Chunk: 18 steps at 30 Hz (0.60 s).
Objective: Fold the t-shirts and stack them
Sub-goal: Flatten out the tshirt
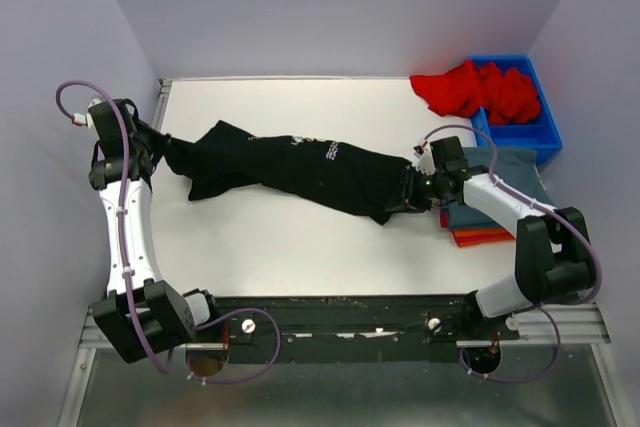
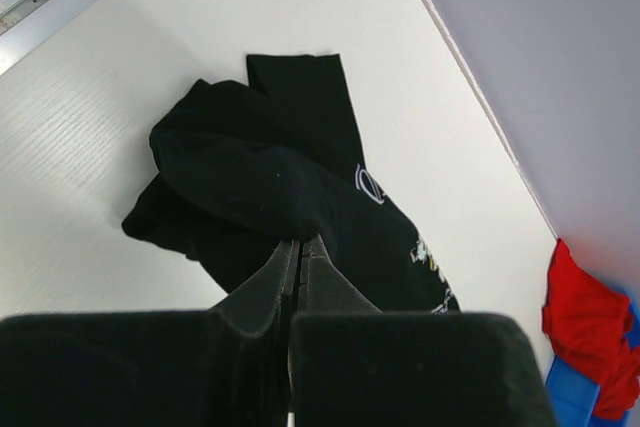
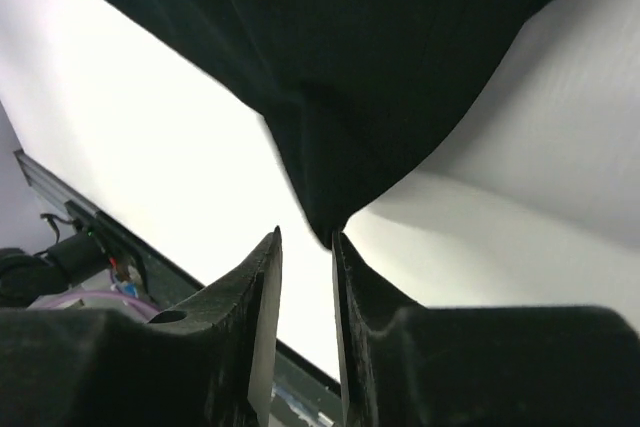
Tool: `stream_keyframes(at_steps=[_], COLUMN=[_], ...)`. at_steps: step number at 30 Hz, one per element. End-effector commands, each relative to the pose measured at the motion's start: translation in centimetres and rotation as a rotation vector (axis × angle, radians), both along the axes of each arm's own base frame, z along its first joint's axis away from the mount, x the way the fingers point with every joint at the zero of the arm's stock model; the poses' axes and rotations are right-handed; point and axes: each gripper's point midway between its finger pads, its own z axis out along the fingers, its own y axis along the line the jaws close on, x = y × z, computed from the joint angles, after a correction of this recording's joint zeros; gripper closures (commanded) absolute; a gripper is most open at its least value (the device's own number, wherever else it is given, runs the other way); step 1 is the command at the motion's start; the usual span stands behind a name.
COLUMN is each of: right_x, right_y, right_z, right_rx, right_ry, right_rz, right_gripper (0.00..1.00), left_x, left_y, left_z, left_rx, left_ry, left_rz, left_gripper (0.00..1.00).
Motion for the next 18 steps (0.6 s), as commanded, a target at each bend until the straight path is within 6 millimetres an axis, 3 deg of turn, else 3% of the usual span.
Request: stream_keyframes(at_steps=[1,16,17,18], right_x=[1.9,1.9,1.9,2.1], right_y=[-0.7,-0.3,-0.3,-0.3], right_z=[0.2,-2.5,-2.5,-2.4], right_rx=[-0.039,-0.027,-0.026,-0.025], right_ry=[-0.123,-0.051,-0.050,-0.051], right_rz=[-0.021,-0.036,-0.039,-0.039], right_gripper=[0.64,0.59,0.64,0.76], left_x=[0.7,0.6,0.6,0.6], left_y=[0.9,0.8,0.9,0.9], left_z=[2.4,1.9,2.0,2.1], left_rx=[0.057,0.060,0.062,0.063], left_ry=[-0.060,-0.044,-0.046,-0.045], left_rz=[0.013,0.003,0.005,0.005], left_gripper=[1.00,1.00,1.00,1.00])
